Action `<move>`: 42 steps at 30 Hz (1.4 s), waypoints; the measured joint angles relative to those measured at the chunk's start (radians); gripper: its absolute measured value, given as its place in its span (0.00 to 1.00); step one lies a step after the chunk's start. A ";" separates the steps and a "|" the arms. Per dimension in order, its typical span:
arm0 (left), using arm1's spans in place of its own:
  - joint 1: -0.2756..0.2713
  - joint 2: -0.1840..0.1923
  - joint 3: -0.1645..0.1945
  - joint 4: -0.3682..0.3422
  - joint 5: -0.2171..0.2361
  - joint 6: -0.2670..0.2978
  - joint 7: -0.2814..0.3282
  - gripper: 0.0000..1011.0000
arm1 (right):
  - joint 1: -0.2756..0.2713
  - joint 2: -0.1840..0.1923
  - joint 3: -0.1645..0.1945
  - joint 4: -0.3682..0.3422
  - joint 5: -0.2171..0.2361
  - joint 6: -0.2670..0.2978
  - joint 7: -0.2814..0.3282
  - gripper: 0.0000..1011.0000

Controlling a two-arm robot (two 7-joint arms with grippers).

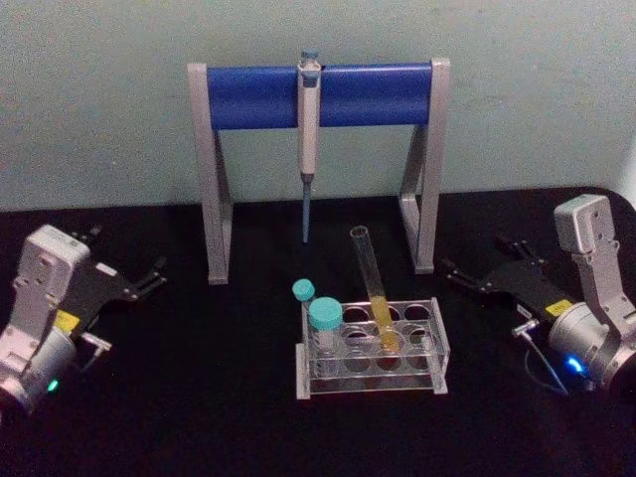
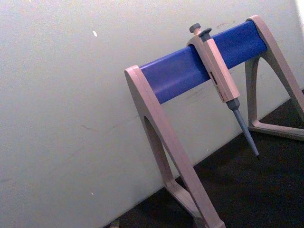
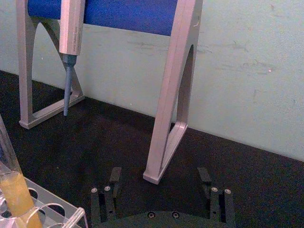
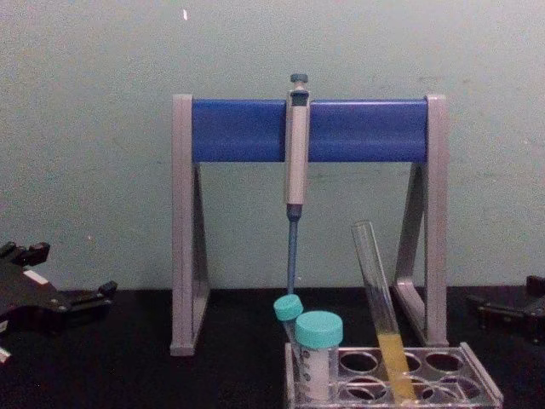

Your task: Pick up the test tube from the test tube rack, shake it, then place it back into the test tube rack.

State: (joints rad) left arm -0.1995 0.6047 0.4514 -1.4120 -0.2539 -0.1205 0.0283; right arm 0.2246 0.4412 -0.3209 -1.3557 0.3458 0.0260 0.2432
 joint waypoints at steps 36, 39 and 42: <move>0.000 0.000 0.000 0.000 0.000 0.000 0.000 0.99 | 0.000 0.000 0.000 0.000 0.000 0.000 0.000 0.99; 0.000 0.000 0.000 0.000 0.000 0.000 0.000 0.99 | 0.000 0.000 0.000 0.000 0.000 0.000 0.000 0.99; 0.000 0.000 0.000 0.000 0.000 0.000 0.000 0.99 | 0.000 0.000 0.000 0.000 0.000 0.000 0.000 0.99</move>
State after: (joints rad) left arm -0.1996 0.6047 0.4514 -1.4120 -0.2539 -0.1205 0.0283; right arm 0.2246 0.4411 -0.3209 -1.3556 0.3458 0.0261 0.2432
